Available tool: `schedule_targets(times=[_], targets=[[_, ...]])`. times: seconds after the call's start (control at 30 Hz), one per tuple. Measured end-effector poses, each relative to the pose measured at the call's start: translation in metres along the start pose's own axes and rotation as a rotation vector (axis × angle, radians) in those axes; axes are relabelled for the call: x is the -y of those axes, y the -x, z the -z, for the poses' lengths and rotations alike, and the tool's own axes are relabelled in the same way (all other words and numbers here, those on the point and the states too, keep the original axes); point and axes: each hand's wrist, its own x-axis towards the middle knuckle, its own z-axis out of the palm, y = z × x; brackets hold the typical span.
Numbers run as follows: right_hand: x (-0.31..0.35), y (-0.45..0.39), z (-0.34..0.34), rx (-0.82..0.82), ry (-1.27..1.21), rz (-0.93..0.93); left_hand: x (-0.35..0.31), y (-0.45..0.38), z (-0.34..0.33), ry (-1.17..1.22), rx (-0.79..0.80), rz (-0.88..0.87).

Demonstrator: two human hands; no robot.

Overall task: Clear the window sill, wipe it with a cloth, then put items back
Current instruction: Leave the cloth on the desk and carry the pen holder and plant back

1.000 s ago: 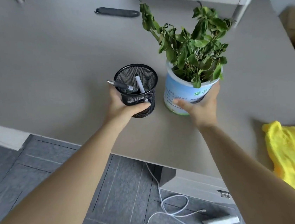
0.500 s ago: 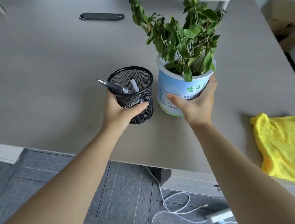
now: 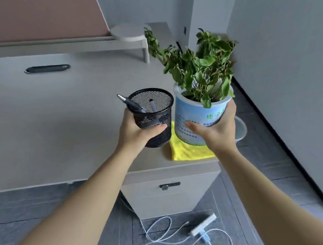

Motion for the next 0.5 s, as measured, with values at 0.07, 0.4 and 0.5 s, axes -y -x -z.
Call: schedule_targets(times=[0.07,0.4,0.5], targets=[[0.008,0.011,0.055,-0.061,0.025,-0.004,-0.018,0.017,-0.045,0.014,0.066,-0.036],[0.038,0.102,0.352,-0.46,0.219,-0.057,-0.107,0.142,-0.297,0.066,0.495,-0.165],[0.045,0.137,0.435,-0.602,0.289,-0.081,-0.127,0.185,-0.373,0.084,0.659,-0.161]])
